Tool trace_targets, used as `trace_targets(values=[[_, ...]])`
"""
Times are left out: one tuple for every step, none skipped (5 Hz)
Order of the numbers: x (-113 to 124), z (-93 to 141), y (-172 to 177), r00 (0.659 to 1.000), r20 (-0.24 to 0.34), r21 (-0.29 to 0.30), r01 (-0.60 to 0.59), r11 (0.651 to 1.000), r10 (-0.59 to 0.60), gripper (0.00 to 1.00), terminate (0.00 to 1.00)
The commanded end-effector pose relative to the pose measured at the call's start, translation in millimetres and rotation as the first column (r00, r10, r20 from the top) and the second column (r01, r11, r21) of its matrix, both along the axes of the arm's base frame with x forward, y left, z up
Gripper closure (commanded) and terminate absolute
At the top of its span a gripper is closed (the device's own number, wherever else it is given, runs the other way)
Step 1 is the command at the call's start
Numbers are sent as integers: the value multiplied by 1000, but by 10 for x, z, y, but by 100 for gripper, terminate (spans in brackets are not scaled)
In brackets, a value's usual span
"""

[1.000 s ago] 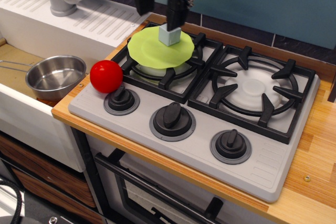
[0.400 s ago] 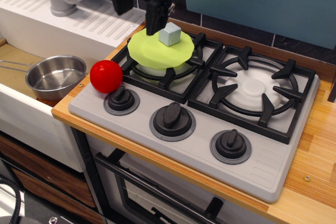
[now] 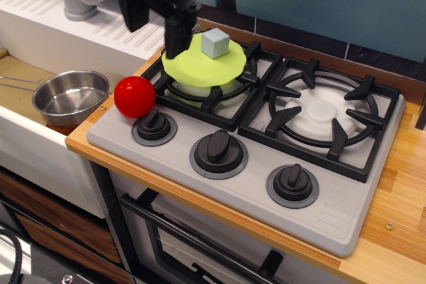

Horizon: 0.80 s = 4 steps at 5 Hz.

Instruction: Put cube on plate and smalltomato in pot or pan in sink

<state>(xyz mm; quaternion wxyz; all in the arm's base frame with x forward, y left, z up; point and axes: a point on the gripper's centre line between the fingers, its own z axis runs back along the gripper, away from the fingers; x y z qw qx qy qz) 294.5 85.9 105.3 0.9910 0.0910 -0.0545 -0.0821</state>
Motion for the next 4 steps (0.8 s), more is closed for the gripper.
trace_targets(values=[[-89, 90, 127, 997, 65, 24, -39, 999, 38, 0, 0], [-144, -15, 174, 996, 76, 18, -43, 999, 42, 0, 0], [-174, -110, 221, 995, 88, 4, -48, 999, 47, 0, 0], [-165, -187, 244, 992, 118, -1, -34, 999, 34, 0, 0]])
